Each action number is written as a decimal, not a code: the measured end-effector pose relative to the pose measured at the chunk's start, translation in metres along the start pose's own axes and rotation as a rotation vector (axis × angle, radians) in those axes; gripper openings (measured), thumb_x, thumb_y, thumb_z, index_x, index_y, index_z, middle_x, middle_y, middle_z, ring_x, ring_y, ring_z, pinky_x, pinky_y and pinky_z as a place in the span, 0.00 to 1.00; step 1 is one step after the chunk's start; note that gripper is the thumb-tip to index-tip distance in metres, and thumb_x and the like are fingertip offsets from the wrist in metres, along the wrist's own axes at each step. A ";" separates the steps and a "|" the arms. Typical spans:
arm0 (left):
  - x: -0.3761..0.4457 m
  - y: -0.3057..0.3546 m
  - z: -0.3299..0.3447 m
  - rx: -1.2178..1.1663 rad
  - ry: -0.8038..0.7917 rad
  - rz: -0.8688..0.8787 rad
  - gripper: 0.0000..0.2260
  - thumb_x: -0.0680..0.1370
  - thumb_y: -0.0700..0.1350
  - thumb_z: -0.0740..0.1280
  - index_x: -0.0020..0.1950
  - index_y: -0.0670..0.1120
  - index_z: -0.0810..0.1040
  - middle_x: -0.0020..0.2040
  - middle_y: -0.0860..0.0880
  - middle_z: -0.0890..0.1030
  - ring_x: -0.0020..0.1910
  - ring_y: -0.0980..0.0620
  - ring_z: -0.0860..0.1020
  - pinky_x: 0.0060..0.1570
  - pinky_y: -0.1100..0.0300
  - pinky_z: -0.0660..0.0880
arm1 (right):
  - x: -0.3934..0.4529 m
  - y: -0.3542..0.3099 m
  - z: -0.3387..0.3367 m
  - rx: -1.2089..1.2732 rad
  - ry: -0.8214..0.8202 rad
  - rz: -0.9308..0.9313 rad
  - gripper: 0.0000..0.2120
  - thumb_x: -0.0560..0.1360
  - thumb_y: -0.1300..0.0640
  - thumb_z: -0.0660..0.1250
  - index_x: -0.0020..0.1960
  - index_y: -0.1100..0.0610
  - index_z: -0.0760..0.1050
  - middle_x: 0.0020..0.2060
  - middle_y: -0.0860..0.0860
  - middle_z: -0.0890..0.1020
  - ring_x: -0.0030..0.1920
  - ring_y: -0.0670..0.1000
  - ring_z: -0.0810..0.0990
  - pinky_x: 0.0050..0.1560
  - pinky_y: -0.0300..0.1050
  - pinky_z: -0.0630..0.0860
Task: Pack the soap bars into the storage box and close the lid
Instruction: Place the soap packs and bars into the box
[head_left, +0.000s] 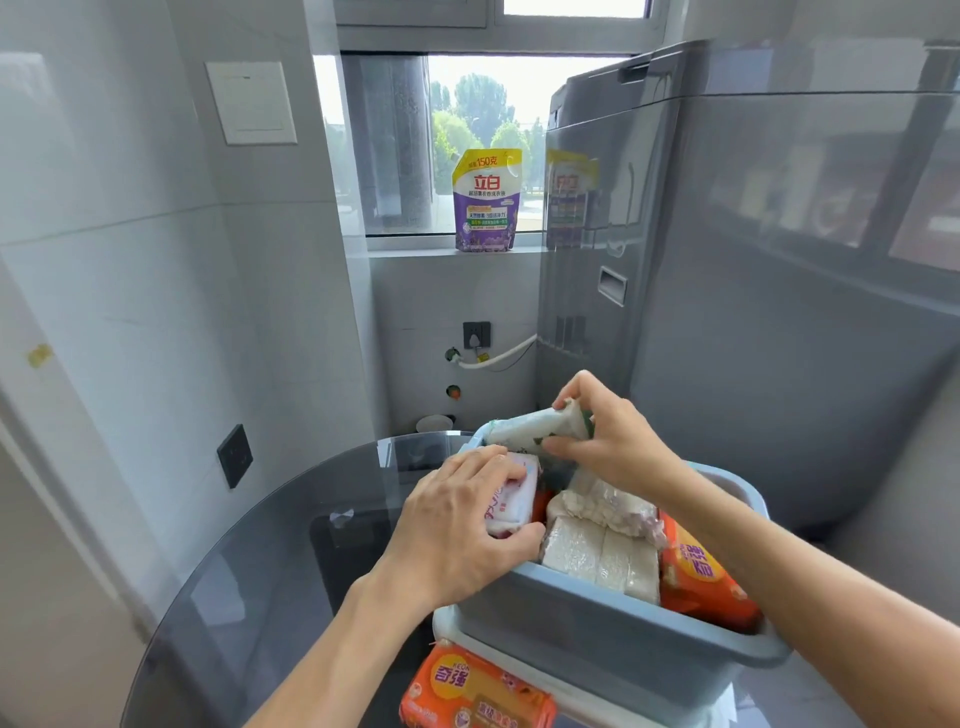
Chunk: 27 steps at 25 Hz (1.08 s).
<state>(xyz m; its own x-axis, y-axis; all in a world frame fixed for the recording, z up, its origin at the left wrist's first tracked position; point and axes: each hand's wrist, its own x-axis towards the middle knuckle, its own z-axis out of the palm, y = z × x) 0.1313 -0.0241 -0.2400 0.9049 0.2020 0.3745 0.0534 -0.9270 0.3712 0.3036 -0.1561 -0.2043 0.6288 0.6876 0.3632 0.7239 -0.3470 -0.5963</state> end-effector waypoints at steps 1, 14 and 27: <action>0.000 0.001 -0.001 0.008 -0.019 -0.002 0.26 0.71 0.67 0.59 0.66 0.58 0.70 0.70 0.60 0.71 0.68 0.58 0.67 0.67 0.54 0.64 | -0.007 0.005 0.002 0.003 -0.006 -0.009 0.18 0.70 0.55 0.77 0.49 0.46 0.68 0.38 0.46 0.81 0.37 0.48 0.79 0.38 0.46 0.76; 0.080 0.063 0.020 0.358 -0.479 0.023 0.22 0.81 0.60 0.51 0.65 0.52 0.75 0.62 0.48 0.80 0.64 0.45 0.72 0.63 0.43 0.56 | -0.007 0.026 -0.054 0.350 0.204 0.052 0.19 0.66 0.63 0.80 0.43 0.50 0.70 0.38 0.47 0.82 0.37 0.50 0.79 0.31 0.48 0.80; 0.060 0.063 0.032 0.119 0.168 0.148 0.15 0.73 0.52 0.60 0.34 0.48 0.81 0.36 0.50 0.80 0.38 0.49 0.73 0.43 0.54 0.67 | -0.025 0.024 -0.045 0.121 0.032 -0.088 0.16 0.66 0.54 0.79 0.45 0.47 0.73 0.43 0.47 0.80 0.32 0.49 0.75 0.37 0.50 0.78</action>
<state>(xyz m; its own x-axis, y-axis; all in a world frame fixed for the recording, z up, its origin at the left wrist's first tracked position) 0.2029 -0.0801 -0.2215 0.8243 0.1017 0.5570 -0.0161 -0.9791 0.2026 0.3186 -0.2104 -0.1951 0.5745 0.6905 0.4394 0.7381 -0.2052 -0.6427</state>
